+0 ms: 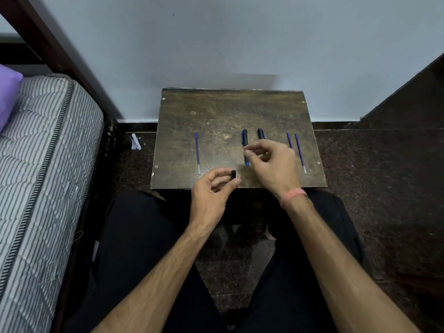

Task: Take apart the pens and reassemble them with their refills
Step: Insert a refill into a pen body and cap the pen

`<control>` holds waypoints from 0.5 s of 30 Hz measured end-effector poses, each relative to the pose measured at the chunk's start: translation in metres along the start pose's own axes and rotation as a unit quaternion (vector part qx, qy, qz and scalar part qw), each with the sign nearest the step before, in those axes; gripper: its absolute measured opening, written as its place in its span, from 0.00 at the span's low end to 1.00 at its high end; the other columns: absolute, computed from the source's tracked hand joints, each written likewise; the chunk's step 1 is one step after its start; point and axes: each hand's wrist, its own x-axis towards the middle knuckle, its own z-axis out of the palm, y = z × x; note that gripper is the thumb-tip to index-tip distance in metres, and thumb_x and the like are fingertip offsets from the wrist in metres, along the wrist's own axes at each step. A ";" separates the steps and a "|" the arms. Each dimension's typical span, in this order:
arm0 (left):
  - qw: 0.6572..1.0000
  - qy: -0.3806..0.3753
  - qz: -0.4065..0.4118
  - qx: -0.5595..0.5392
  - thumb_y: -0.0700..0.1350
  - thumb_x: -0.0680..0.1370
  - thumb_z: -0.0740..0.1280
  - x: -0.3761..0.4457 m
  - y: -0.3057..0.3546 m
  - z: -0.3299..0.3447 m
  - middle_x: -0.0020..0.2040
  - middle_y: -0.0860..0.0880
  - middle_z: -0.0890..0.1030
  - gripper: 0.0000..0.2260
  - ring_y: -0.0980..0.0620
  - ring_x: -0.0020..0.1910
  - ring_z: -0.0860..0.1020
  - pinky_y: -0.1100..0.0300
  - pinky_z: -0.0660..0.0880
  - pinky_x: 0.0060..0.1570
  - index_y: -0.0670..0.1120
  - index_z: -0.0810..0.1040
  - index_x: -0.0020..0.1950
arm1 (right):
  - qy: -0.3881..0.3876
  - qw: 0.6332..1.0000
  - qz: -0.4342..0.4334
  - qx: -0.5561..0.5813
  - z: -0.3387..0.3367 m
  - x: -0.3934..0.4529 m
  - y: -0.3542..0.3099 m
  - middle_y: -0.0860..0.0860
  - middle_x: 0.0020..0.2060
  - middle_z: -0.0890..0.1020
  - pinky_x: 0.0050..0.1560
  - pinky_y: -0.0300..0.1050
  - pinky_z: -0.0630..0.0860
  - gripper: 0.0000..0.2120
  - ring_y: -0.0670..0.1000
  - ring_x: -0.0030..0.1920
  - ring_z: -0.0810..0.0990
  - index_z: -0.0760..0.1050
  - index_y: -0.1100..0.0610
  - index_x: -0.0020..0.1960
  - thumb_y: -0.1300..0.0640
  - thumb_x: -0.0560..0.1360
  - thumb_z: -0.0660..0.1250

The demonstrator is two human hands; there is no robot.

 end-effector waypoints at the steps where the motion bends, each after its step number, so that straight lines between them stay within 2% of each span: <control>1: 1.000 0.008 -0.002 0.004 0.46 0.79 0.84 0.000 -0.001 -0.001 0.52 0.50 0.93 0.10 0.53 0.52 0.92 0.53 0.85 0.59 0.53 0.89 0.58 | -0.033 0.999 -0.002 -0.008 0.008 0.006 -0.009 0.42 0.40 0.89 0.48 0.38 0.83 0.03 0.40 0.41 0.86 0.90 0.48 0.50 0.52 0.78 0.77; 3: 0.999 0.031 -0.003 0.012 0.46 0.78 0.85 -0.002 -0.005 -0.002 0.51 0.50 0.93 0.11 0.52 0.51 0.92 0.53 0.86 0.58 0.53 0.89 0.57 | -0.107 0.994 0.002 -0.037 0.022 0.019 -0.028 0.44 0.42 0.90 0.56 0.46 0.84 0.04 0.43 0.46 0.88 0.90 0.49 0.50 0.51 0.78 0.78; 5: 0.998 0.056 -0.007 0.000 0.45 0.77 0.85 -0.004 -0.008 -0.002 0.49 0.48 0.93 0.11 0.51 0.50 0.92 0.51 0.87 0.58 0.50 0.88 0.57 | -0.155 0.985 0.009 -0.078 0.039 0.032 -0.045 0.48 0.43 0.91 0.59 0.49 0.84 0.06 0.48 0.48 0.89 0.90 0.50 0.49 0.48 0.77 0.79; 8: 0.997 0.076 -0.013 -0.023 0.43 0.76 0.85 -0.007 -0.008 -0.002 0.48 0.47 0.93 0.11 0.52 0.48 0.92 0.55 0.87 0.54 0.49 0.88 0.56 | -0.179 0.964 0.011 -0.196 0.063 0.045 -0.068 0.54 0.47 0.90 0.57 0.49 0.85 0.18 0.56 0.52 0.88 0.90 0.52 0.49 0.39 0.71 0.82; 10: 0.996 0.086 -0.022 -0.034 0.40 0.76 0.85 -0.006 -0.008 -0.002 0.47 0.46 0.93 0.11 0.52 0.46 0.92 0.52 0.88 0.55 0.47 0.88 0.55 | -0.164 0.949 -0.008 -0.269 0.077 0.049 -0.079 0.55 0.50 0.89 0.52 0.49 0.84 0.26 0.59 0.53 0.87 0.87 0.54 0.51 0.35 0.65 0.84; 12: 0.994 0.093 -0.033 -0.040 0.36 0.76 0.83 -0.004 -0.009 -0.003 0.47 0.44 0.93 0.11 0.50 0.47 0.91 0.46 0.88 0.58 0.45 0.88 0.56 | -0.138 0.936 -0.038 -0.323 0.087 0.050 -0.086 0.55 0.51 0.88 0.46 0.48 0.78 0.26 0.60 0.53 0.87 0.83 0.54 0.53 0.37 0.66 0.85; 15: 0.994 0.097 -0.038 -0.035 0.34 0.77 0.82 -0.004 -0.008 -0.002 0.48 0.43 0.93 0.12 0.44 0.49 0.92 0.43 0.88 0.60 0.44 0.88 0.57 | -0.109 0.923 -0.071 -0.363 0.093 0.052 -0.091 0.56 0.55 0.88 0.46 0.50 0.73 0.13 0.62 0.56 0.88 0.82 0.56 0.59 0.53 0.76 0.78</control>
